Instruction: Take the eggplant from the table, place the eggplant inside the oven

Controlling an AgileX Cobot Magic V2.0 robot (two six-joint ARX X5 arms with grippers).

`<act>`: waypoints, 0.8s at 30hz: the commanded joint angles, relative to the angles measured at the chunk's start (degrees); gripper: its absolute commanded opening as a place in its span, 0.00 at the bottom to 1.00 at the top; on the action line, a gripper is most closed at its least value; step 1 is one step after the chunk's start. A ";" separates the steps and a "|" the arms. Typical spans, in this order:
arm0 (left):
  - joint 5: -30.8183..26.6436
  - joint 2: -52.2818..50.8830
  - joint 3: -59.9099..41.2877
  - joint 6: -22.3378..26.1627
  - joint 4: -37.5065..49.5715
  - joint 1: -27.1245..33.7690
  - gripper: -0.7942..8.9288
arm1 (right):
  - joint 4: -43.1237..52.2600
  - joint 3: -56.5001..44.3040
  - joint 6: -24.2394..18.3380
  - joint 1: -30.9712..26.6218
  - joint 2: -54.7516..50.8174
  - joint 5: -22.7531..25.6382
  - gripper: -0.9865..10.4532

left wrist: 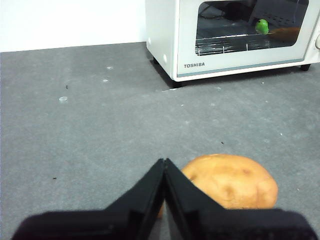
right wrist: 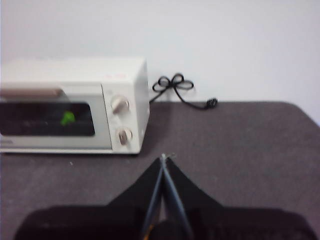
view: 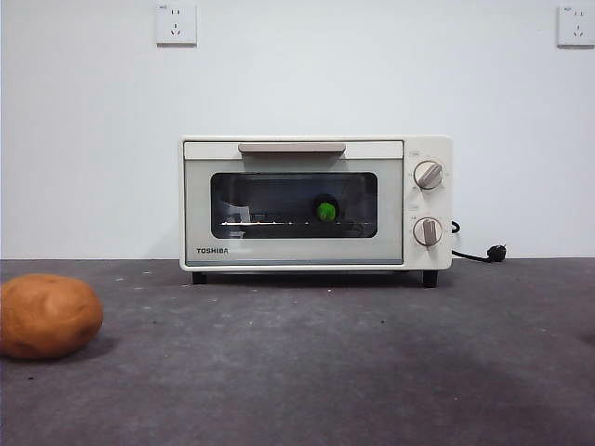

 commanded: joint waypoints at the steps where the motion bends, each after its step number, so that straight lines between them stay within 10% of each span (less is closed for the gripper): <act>1: 0.15 0.04 -0.55 -0.35 0.46 0.20 0.08 | 4.81 -6.86 0.00 -0.09 -2.27 -0.20 0.09; 24: 0.15 0.17 -0.55 -0.35 0.44 0.20 0.08 | 14.38 -26.69 -0.02 -0.28 -6.21 0.04 0.09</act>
